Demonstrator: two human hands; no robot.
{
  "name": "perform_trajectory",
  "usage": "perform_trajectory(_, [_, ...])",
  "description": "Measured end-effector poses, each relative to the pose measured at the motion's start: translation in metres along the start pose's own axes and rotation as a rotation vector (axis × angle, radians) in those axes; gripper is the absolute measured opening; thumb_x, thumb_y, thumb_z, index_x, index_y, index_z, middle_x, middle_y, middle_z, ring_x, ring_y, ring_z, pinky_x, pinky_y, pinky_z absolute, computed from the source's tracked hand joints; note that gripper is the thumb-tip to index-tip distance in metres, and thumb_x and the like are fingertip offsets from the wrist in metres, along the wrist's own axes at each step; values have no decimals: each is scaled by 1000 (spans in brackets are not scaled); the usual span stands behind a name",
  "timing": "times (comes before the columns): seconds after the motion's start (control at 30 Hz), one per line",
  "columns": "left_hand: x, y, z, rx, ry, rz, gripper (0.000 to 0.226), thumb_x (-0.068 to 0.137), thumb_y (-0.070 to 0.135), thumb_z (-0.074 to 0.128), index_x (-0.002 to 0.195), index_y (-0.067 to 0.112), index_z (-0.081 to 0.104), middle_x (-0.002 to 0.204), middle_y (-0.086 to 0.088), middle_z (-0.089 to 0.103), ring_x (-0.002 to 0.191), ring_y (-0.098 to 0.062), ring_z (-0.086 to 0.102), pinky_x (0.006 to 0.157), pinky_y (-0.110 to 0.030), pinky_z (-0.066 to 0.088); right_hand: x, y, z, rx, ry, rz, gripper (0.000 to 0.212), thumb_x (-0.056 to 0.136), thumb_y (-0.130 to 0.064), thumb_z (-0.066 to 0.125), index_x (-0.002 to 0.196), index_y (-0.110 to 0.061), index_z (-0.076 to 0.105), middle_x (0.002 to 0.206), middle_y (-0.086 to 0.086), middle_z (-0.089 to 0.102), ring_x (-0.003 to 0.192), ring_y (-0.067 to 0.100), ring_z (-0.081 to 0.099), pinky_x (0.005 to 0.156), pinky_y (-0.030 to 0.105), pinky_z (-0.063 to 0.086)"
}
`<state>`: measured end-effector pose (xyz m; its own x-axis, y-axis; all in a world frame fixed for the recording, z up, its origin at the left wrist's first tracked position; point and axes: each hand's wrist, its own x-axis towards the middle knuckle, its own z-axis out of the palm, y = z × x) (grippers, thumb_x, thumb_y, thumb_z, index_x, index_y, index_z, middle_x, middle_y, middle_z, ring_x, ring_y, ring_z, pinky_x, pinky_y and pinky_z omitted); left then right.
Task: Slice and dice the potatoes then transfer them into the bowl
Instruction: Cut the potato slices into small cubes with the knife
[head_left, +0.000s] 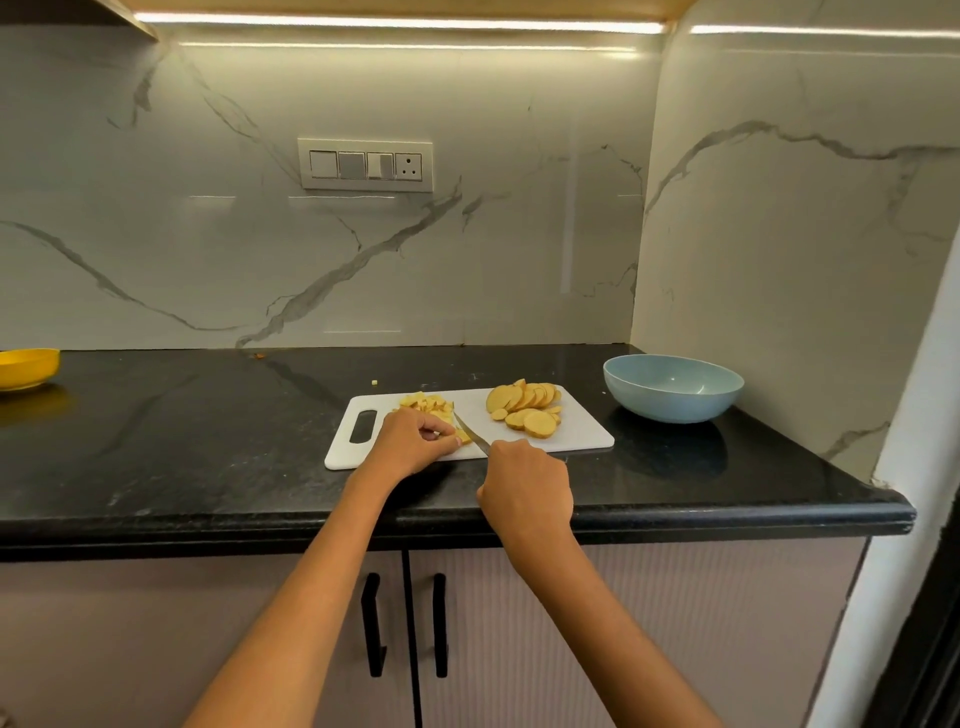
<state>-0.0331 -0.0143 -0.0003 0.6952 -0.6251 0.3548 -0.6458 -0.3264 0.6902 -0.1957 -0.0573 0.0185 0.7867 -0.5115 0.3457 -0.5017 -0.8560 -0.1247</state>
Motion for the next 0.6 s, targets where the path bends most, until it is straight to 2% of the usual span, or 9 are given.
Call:
perform_trajectory(0.37, [2, 5, -1, 50, -12, 14, 20, 80, 16, 70, 98, 8, 73, 107, -6, 68, 88, -7, 53, 78, -22, 39, 0, -1, -6, -86, -2, -109, 25, 98, -13, 42, 121, -8, 53, 112, 8, 60, 99, 21, 61, 71, 25, 39])
perform_trajectory(0.6, [0, 3, -2, 56, -12, 37, 18, 82, 15, 68, 98, 8, 73, 108, -6, 69, 88, -7, 54, 79, -20, 41, 6, -5, -4, -103, 5, -95, 26, 99, -11, 42, 122, -8, 51, 115, 9, 58, 100, 20, 59, 73, 25, 38])
